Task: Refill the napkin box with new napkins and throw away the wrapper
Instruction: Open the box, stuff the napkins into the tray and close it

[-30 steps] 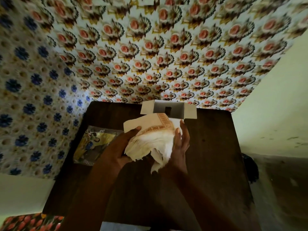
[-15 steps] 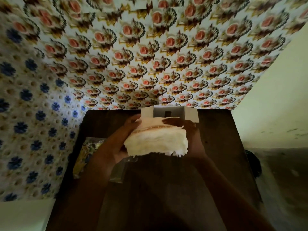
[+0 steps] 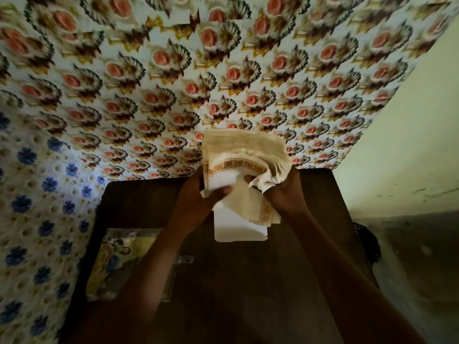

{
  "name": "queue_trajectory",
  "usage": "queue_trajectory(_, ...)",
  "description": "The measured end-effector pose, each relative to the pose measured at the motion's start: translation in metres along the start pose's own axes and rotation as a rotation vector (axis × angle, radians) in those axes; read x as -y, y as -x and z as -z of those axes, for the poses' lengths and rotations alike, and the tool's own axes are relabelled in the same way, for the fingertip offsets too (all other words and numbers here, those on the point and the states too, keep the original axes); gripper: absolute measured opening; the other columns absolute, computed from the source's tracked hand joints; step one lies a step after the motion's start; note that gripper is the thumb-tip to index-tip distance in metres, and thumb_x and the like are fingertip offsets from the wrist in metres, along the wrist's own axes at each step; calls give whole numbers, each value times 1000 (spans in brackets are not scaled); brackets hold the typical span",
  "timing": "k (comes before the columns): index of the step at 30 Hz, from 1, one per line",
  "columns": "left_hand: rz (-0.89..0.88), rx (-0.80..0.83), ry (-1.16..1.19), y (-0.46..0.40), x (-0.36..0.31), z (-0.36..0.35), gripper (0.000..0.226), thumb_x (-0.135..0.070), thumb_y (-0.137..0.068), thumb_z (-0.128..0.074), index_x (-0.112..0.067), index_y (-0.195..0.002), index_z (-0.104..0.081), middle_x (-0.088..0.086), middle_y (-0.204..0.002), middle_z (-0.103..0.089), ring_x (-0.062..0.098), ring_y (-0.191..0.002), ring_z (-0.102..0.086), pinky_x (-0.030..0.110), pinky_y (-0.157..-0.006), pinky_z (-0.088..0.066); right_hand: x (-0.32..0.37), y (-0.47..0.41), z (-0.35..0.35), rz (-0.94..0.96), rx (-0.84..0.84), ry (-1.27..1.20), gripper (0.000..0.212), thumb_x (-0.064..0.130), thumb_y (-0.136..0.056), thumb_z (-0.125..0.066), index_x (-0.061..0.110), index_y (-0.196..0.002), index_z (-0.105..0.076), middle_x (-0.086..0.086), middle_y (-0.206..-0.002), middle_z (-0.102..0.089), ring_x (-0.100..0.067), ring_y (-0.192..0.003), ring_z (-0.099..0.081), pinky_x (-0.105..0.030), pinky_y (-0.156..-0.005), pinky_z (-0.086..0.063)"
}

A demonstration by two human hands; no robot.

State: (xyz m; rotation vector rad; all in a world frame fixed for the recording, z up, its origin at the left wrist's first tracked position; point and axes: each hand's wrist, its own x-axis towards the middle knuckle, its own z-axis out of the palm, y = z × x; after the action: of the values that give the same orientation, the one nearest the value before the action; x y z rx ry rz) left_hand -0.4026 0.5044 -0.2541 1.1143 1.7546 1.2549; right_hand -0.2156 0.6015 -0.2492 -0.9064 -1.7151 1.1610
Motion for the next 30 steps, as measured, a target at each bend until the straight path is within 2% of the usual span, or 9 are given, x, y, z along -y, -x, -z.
queue_trajectory(3, 8, -73, 116, -21, 4, -13, 54, -1, -90, -71, -10, -141, -52, -11, -121, -65, -14, -105, -65, 8, -81, -53, -12, -18, 0, -2, 53, 17, 46, 21, -76, -84, 43, -113, -67, 7, -107, -74, -16, -107, -71, -48, -95, -57)
queue_trajectory(7, 72, -107, 207, -41, 19, -24, 57, -3, -95, -65, -16, -147, -46, -9, -131, -63, -3, -117, -64, 18, -90, -57, -33, -37, 2, -139, 146, 114, 94, 22, -65, -94, 22, -143, -42, 23, -127, -55, 8, -119, -53, -19, -96, -53)
queue_trajectory(12, 134, -70, 178, -51, 36, -28, 55, -7, -98, -61, -24, -147, -43, -1, -142, -58, 13, -132, -56, 46, -113, -48, -50, -43, -3, -294, 187, 145, 91, 9, -72, -87, 21, -147, -36, 6, -129, -53, -20, -128, -49, -52, -104, -51)
queue_trajectory(16, 132, -15, 16, -52, 49, -25, 70, -16, -94, -66, -34, -152, -33, -5, -151, -50, 18, -142, -47, 52, -117, -41, -52, -38, -8, -281, 96, 209, 84, 15, -74, -87, 17, -145, -41, -1, -124, -63, -20, -116, -59, -36, -94, -54)
queue_trajectory(19, 83, -21, -177, -48, 48, -28, 66, -14, -95, -69, -25, -152, -38, -7, -144, -53, 15, -137, -48, 35, -110, -44, -51, -32, -16, -190, 93, 307, 79, 18, -77, -84, 13, -143, -40, -1, -122, -65, -18, -111, -62, -24, -85, -51)
queue_trajectory(22, -8, -131, -381, -46, 53, -32, 52, -17, -91, -75, -13, -139, -56, 2, -130, -66, 16, -124, -59, 24, -95, -46, -54, -26, -20, -155, 105, 386, 78, 19, -79, -82, 14, -143, -39, -9, -122, -69, -27, -109, -67, -29, -85, -53)
queue_trajectory(25, -22, -173, -509, -47, 61, -30, 51, -23, -86, -79, -30, -129, -53, 9, -128, -65, 31, -123, -61, 39, -101, -50, -62, -25, -19, -162, 151, 458, 76, 18, -78, -82, 12, -142, -42, -12, -118, -71, -32, -106, -69, -31, -82, -53)
queue_trajectory(27, -21, -189, -459, -45, 62, -29, 50, -21, -84, -80, -36, -122, -52, -1, -121, -63, 21, -123, -61, 37, -102, -51, -67, -26, -18, -145, 208, 513, 72, 17, -75, -84, 12, -136, -46, -13, -115, -71, -33, -104, -69, -32, -79, -53)
queue_trajectory(30, -66, -177, -347, -42, 54, -31, 51, 1, -82, -81, -25, -117, -54, -26, -98, -49, -33, -99, -50, -6, -84, -39, -73, -29, -16, -118, 270, 614, 71, 21, -70, -88, 10, -129, -50, -12, -117, -66, -34, -104, -66, -37, -79, -55)
